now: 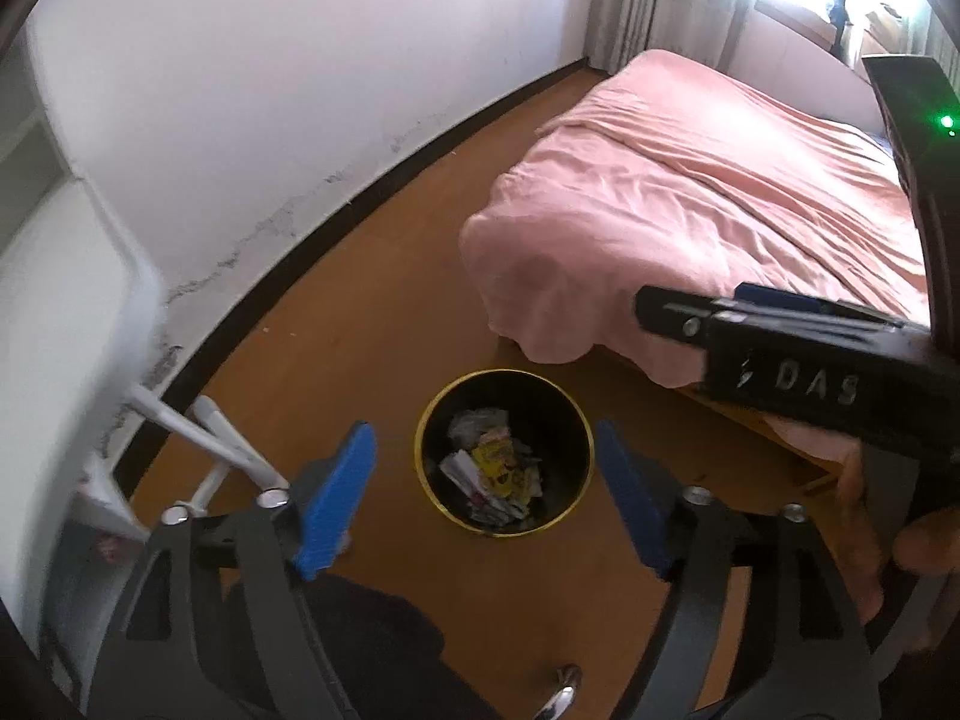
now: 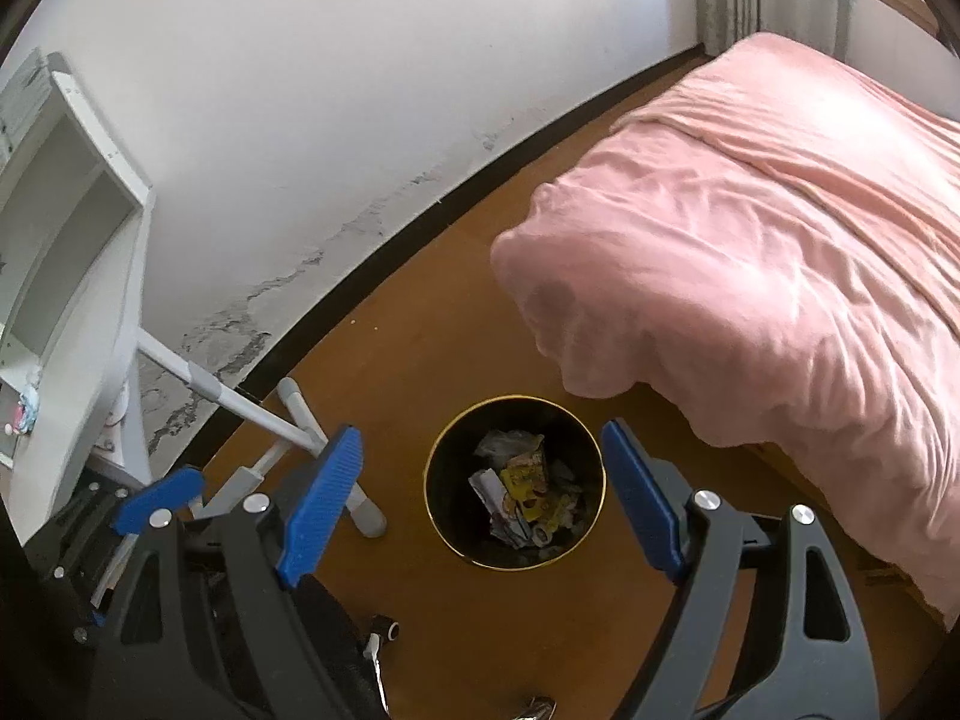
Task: Collect trash
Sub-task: 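Swing both tools back toward the desk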
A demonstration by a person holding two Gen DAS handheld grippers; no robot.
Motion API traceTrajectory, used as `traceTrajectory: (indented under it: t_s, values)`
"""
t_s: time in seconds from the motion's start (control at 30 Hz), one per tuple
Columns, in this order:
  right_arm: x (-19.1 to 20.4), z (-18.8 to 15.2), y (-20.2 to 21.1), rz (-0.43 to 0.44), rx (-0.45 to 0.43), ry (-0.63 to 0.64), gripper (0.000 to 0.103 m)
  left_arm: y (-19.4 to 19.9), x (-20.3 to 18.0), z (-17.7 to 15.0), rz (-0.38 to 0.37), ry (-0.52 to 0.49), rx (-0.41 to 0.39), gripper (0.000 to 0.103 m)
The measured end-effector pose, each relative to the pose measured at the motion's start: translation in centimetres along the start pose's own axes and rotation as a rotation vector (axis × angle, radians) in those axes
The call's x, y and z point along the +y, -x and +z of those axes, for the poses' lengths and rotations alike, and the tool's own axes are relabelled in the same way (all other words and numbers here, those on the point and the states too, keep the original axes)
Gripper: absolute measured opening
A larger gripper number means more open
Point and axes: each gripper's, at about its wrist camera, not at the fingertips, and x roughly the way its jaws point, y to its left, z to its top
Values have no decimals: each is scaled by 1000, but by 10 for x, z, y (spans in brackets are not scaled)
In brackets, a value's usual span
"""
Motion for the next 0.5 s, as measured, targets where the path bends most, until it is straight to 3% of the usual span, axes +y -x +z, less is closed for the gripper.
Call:
traceTrajectory:
  t_s: [0.13,0.23,0.37,0.5]
  values:
    - [31,11,32,22,-67,42,80,47,39,-10,24,9,-28,89]
    - [74,22,48,54,-106,107,80,90,86,-22,87,16,-70,91]
    - [176,28,59,176,-136,237,80,144,174,-45,157,107,-117,92]
    - [294,24,50,346,-81,357,80,193,279,-80,314,204,-137,92]
